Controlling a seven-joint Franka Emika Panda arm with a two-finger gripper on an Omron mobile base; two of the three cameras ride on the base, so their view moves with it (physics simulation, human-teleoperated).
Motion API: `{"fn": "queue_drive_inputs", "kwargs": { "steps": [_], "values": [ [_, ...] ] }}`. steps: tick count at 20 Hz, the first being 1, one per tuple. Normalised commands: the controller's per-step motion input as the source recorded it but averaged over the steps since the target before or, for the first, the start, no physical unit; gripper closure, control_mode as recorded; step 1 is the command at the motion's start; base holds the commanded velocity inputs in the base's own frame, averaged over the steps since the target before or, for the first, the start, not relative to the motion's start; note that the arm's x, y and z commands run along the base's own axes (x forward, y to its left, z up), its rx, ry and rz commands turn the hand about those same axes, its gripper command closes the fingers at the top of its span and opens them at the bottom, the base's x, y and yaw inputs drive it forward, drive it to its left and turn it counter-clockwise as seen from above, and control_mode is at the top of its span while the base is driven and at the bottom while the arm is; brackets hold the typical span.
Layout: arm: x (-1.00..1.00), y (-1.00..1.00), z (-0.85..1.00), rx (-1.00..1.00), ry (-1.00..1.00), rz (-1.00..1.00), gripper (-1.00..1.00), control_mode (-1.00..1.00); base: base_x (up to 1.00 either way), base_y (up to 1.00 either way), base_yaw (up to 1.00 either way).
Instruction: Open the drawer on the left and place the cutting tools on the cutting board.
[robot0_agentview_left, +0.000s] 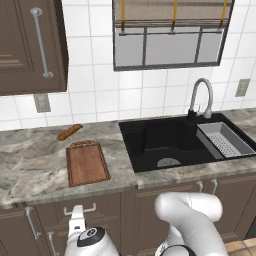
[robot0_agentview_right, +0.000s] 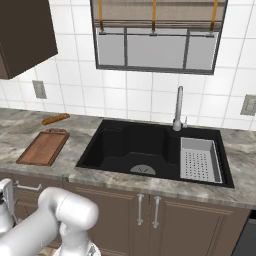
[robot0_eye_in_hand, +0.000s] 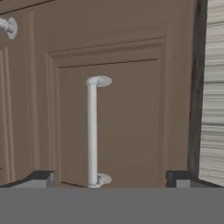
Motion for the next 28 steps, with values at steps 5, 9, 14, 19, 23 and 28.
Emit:
{"fn": "queue_drive_inputs", "kwargs": {
  "steps": [5,9,14,19,23,28],
  "values": [
    [0.28,0.16,-0.15,0.00,0.00,0.00,-1.00,-1.00,0.00,0.00,0.00],
    [0.26,0.11,-0.23,0.00,0.00,0.00,-1.00,-1.00,0.00,0.00,0.00],
    [0.32,0.12,-0.19,0.00,0.00,0.00,-1.00,-1.00,0.00,0.00,0.00],
    [0.29,0.17,-0.32,0.00,0.00,0.00,-1.00,-1.00,0.00,0.00,0.00],
    [0.31,0.18,-0.30,0.00,0.00,0.00,-1.00,-1.00,0.00,0.00,0.00],
    [0.20,0.20,-0.35,0.00,0.00,0.00,-1.00,-1.00,0.00,0.00,0.00]
  ]
}}
